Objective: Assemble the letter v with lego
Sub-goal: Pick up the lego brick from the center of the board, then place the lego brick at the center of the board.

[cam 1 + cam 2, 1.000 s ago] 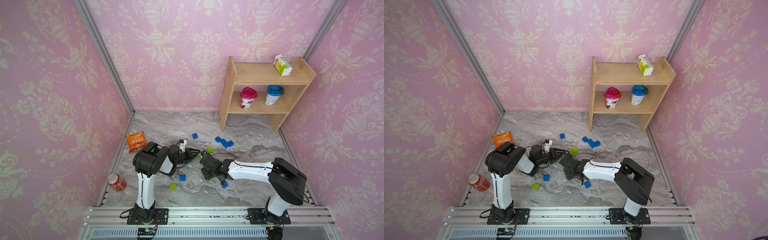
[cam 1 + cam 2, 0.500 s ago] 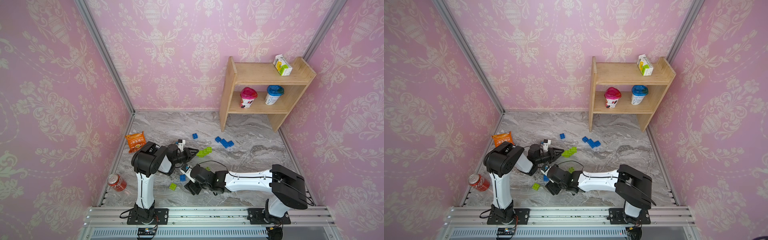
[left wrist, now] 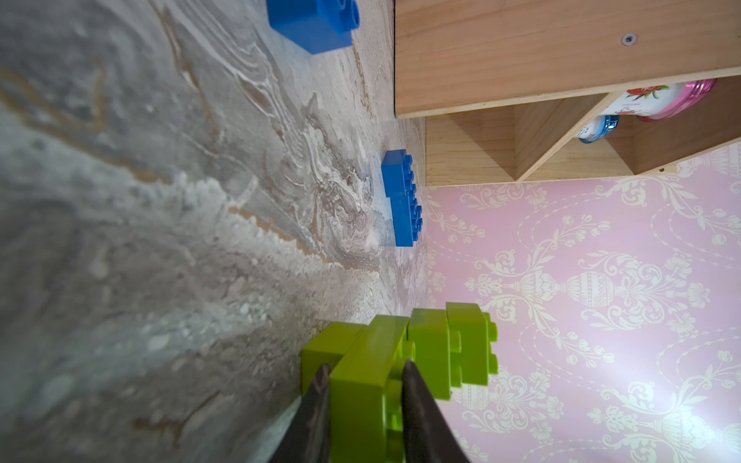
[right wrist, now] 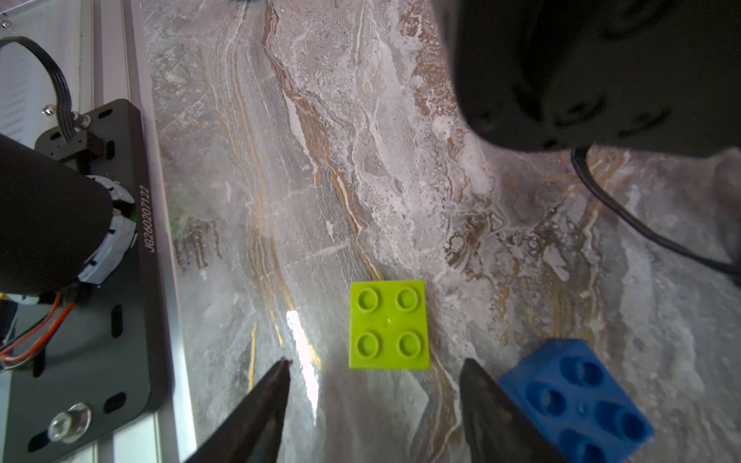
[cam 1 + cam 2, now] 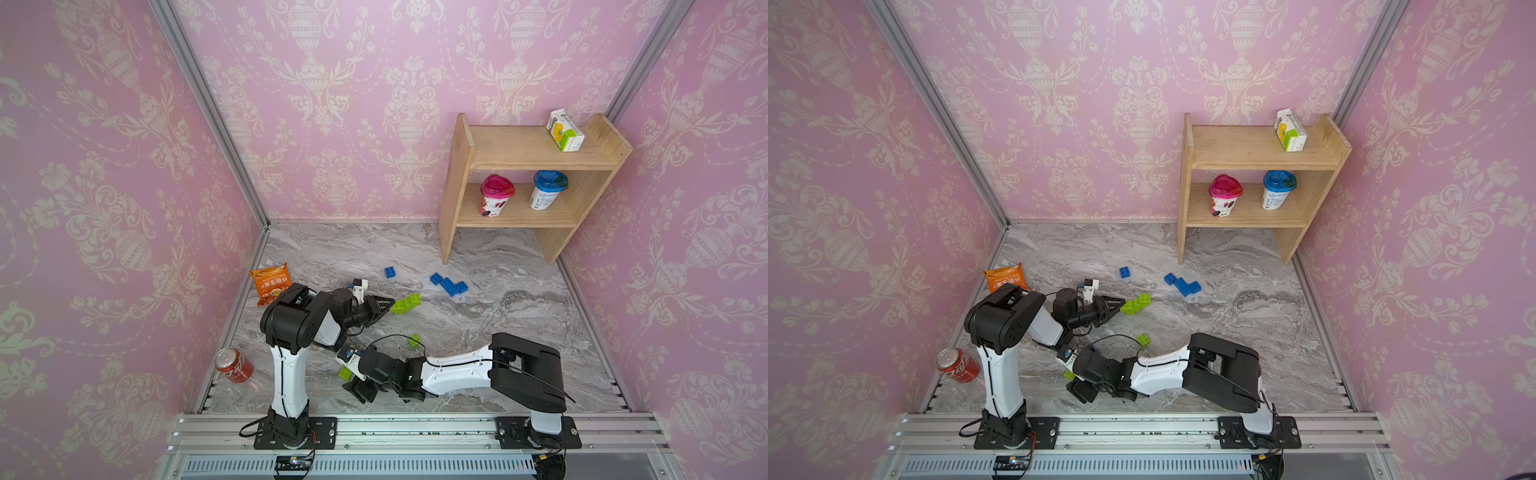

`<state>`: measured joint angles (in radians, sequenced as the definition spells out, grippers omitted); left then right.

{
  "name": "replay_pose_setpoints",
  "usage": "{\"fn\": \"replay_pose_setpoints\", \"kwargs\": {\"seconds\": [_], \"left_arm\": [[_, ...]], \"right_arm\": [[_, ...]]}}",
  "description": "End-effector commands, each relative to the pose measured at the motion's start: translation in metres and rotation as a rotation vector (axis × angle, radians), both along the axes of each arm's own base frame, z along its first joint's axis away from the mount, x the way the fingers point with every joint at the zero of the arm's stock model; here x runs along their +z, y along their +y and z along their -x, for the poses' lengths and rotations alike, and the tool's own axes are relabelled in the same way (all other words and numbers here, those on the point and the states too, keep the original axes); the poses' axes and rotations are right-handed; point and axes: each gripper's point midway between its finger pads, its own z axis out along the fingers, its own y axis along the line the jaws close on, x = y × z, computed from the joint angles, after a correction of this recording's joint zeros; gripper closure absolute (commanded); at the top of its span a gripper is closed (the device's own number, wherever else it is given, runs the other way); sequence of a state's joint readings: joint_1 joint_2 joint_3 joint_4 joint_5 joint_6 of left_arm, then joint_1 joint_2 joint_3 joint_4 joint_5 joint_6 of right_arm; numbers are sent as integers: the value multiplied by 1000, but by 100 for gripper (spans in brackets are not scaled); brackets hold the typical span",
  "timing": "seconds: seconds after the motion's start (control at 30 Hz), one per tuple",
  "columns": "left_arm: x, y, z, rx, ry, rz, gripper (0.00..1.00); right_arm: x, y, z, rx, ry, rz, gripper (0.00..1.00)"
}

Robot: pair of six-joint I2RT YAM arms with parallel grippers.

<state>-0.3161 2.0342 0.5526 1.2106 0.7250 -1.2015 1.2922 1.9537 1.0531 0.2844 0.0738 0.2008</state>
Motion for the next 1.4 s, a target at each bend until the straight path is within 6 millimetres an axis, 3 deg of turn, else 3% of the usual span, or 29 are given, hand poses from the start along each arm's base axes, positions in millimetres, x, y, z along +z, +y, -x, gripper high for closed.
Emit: {"fn": "replay_pose_setpoints", "kwargs": {"seconds": [0.0,0.13,0.4,0.47,0.6,0.8,0.93,1.03,1.17,1.27,1.37], "left_arm": [[-36,14,15,20,124,-72,72],[-37,14,16,21,126,-74,72],[-36,14,15,25,124,-76,72],[-37,14,15,25,124,-77,72],[-38,15,16,27,128,-77,72],[-38,15,14,34,127,-69,72],[-38,15,15,36,128,-68,72],[-38,14,16,34,130,-70,73],[-38,9,17,25,129,-69,73],[-38,3,17,12,127,-69,73],[-40,-2,17,3,129,-67,73]], "right_arm": [[3,12,-9,-15,-39,-14,30],[-4,16,-10,-13,-24,10,31],[-11,16,-11,-17,-14,42,50],[-7,14,-14,-36,-23,37,58],[4,5,-16,-58,-38,19,61],[37,-32,-25,-134,-55,-20,64],[48,-86,-42,-255,-62,43,66],[45,-155,-66,-436,-28,153,66],[38,-244,-82,-630,58,252,67],[27,-283,-90,-707,121,268,67],[13,-299,-94,-723,161,270,67]]}}
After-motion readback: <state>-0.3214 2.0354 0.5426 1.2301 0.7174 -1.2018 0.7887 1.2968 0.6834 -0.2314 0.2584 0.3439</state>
